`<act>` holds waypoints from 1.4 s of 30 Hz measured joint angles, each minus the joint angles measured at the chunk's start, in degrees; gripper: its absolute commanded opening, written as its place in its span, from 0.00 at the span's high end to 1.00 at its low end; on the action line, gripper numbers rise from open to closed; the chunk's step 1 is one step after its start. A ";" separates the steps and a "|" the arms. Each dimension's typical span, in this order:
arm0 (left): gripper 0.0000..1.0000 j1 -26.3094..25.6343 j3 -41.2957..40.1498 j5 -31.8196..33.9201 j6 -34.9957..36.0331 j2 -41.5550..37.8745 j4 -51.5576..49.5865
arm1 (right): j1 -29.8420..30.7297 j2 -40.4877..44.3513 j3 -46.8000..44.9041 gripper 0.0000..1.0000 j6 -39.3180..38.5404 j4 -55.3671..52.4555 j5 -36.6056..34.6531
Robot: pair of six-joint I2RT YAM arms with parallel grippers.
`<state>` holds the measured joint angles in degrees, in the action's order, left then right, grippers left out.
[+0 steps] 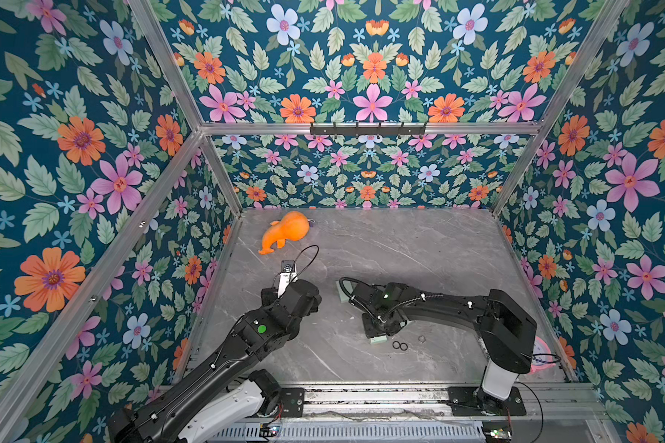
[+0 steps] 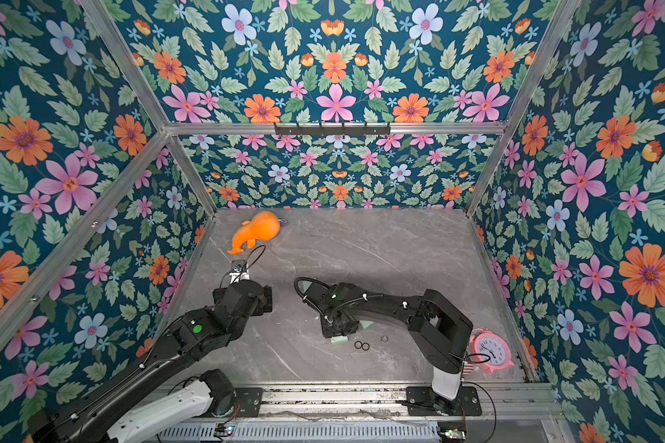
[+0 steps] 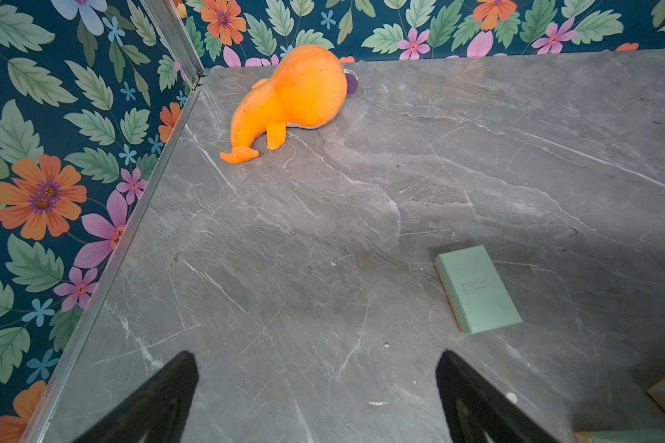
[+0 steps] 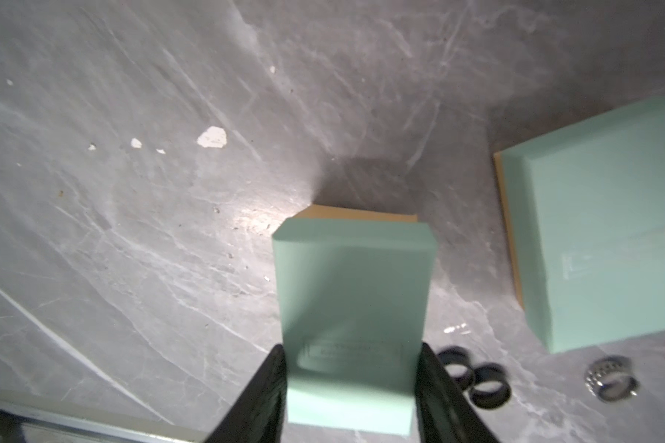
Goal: Take the rings out of the lift-off lid box
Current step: Close the lid on the jewelry box.
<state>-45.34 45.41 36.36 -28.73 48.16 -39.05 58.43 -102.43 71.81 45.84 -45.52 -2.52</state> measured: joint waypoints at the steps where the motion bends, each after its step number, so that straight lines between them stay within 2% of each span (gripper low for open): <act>1: 0.00 0.00 0.00 0.00 0.13 0.04 0.02 | -0.07 0.15 0.20 0.71 0.00 -0.22 -0.28; 42: 0.00 0.00 0.02 -0.13 0.15 0.11 -0.02 | -0.85 -0.48 0.15 0.71 -0.74 0.04 0.11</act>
<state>-45.34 45.43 36.23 -28.58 48.27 -39.07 57.58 -102.91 71.96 45.10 -45.47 -2.42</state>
